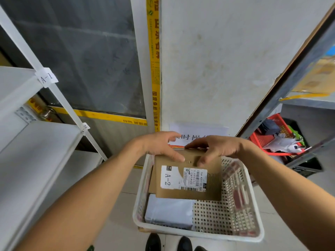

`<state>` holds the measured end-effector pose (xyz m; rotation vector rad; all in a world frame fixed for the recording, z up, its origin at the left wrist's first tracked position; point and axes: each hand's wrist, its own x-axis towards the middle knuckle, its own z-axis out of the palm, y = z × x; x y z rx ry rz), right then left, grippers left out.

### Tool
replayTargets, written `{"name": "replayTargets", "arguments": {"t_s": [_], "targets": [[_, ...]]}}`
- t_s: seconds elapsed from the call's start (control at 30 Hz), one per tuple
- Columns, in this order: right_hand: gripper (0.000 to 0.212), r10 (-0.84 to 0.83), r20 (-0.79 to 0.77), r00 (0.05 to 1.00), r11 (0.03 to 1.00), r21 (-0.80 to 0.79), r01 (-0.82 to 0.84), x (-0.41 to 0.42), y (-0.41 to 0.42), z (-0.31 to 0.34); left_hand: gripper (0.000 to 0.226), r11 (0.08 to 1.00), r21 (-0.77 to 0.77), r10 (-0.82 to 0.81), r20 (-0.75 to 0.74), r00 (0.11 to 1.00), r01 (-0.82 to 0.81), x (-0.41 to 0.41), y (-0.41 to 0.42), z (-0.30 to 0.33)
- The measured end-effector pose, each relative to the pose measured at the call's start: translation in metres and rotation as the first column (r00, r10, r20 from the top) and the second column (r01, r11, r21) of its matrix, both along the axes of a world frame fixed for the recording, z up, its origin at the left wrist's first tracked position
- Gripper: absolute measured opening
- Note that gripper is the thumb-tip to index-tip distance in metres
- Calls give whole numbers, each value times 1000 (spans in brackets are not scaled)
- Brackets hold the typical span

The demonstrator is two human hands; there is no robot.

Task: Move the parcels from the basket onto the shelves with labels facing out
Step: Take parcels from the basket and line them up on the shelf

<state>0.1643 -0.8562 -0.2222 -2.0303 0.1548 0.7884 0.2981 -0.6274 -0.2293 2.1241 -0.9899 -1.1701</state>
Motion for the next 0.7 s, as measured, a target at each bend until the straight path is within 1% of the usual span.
{"name": "replayTargets", "arguments": {"t_s": [0.07, 0.1, 0.17, 0.23, 0.27, 0.3, 0.37, 0.4, 0.43, 0.47, 0.5, 0.57, 0.6, 0.63, 0.7], "targets": [[81, 23, -7, 1000, 999, 23, -23, 12, 4, 10, 105, 1000, 22, 18, -154, 988, -14, 3, 4, -9], [81, 20, -5, 1000, 999, 25, -20, 15, 4, 11, 99, 999, -7, 43, -196, 980, -45, 3, 7, -12], [82, -8, 10, 1000, 998, 57, 8, 20, 4, 11, 96, 986, -87, 116, -229, 966, -139, 3, 14, -19], [84, -112, 86, 990, 989, 107, 102, 23, 4, 5, 94, 955, -137, 224, -254, 941, -264, 5, 25, -26], [87, -200, 155, 967, 976, 124, 182, 24, 5, 1, 94, 929, -160, 285, -265, 921, -333, 6, 31, -30], [90, -309, 237, 921, 949, 143, 281, 25, 8, -3, 96, 892, -179, 359, -276, 892, -414, 7, 39, -34], [103, -531, 360, 767, 847, 203, 491, 24, 18, -11, 90, 780, -232, 510, -305, 805, -582, 4, 52, -37], [109, -606, 383, 697, 795, 249, 553, 23, 25, -15, 82, 698, -272, 577, -335, 745, -662, 1, 58, -37], [113, -653, 379, 656, 757, 297, 582, 22, 33, -20, 72, 593, -304, 638, -387, 666, -745, -2, 64, -38], [115, -682, 349, 642, 731, 346, 588, 22, 43, -23, 60, 485, -324, 675, -452, 583, -812, -6, 68, -39], [116, -696, 303, 651, 714, 393, 580, 21, 53, -29, 51, 392, -344, 686, -508, 521, -853, -10, 71, -38], [114, -682, 203, 703, 698, 468, 542, 22, 73, -39, 39, 247, -380, 679, -589, 439, -891, -22, 76, -36], [108, -670, 160, 725, 684, 512, 519, 25, 83, -43, 36, 186, -384, 672, -622, 402, -904, -27, 78, -35], [97, -659, 134, 740, 665, 564, 489, 28, 93, -45, 35, 130, -381, 665, -651, 365, -916, -32, 80, -35], [75, -636, 127, 761, 636, 644, 424, 34, 109, -43, 38, 65, -380, 661, -676, 325, -923, -39, 87, -35]]}}
